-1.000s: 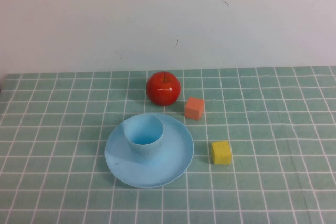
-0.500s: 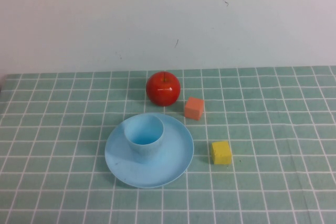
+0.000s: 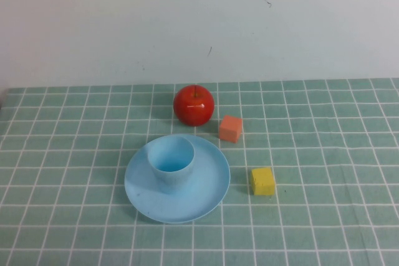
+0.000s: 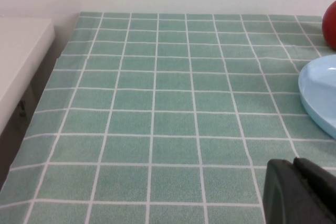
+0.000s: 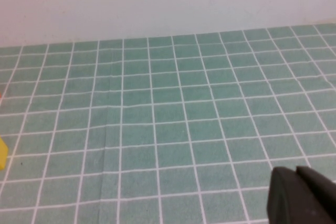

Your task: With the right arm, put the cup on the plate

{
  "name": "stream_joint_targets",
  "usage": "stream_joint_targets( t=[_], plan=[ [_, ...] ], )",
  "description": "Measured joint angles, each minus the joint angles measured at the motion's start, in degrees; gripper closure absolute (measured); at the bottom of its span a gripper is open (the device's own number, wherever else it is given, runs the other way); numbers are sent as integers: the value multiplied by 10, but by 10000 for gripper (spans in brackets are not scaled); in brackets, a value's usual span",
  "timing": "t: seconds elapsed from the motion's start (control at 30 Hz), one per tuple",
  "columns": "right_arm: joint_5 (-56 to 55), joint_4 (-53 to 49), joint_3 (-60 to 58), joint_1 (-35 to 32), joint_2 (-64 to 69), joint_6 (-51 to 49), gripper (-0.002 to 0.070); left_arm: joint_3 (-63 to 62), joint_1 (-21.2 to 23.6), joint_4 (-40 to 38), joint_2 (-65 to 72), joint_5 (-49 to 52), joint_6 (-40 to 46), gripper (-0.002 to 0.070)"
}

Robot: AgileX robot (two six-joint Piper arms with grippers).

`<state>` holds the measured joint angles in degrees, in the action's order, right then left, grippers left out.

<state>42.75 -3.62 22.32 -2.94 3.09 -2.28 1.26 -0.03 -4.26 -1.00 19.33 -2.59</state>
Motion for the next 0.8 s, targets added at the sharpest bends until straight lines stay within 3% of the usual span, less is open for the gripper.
stream_joint_targets(
  t=[0.47, 0.8],
  plan=[
    [-4, -56, 0, -13, -41, 0, 679, 0, 0, 0, 0, 0, 0, 678],
    [-176, -98, -6, -18, -41, 17, 679, 0, 0, 0, 0, 0, 0, 678]
  ],
)
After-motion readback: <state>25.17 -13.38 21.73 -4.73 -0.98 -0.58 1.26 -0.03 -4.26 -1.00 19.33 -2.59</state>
